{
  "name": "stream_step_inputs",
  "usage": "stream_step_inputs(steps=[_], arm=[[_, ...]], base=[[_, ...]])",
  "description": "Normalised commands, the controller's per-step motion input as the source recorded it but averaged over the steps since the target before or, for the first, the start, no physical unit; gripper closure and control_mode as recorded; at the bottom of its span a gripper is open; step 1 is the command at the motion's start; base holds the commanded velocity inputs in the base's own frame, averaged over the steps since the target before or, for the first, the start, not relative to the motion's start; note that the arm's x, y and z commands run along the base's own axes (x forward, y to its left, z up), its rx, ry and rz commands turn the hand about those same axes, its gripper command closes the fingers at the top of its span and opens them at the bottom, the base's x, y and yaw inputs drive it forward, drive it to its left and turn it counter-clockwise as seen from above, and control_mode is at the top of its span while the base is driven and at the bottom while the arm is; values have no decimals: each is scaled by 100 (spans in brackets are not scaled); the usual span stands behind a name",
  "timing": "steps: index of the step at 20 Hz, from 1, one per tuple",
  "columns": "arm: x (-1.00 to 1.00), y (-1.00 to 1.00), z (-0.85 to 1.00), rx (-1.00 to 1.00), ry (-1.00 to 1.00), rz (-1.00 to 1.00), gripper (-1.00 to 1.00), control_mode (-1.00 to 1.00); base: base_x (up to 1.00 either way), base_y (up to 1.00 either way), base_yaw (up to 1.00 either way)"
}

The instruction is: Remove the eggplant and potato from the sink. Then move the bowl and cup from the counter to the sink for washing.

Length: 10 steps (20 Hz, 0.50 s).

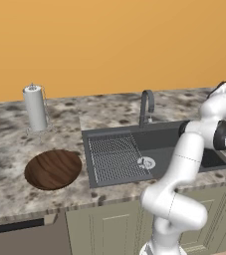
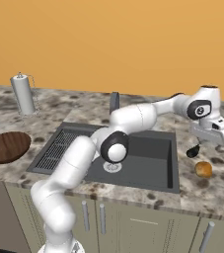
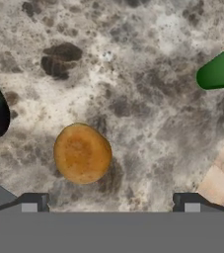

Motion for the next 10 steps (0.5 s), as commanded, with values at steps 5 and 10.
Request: stream_step_inputs(steps=[5, 10], arm=[[-31, 0, 6, 0, 0, 0, -100, -100], [-25, 0, 4, 0, 0, 0, -100, -100]], base=[[0, 0, 0], [0, 0, 0]])
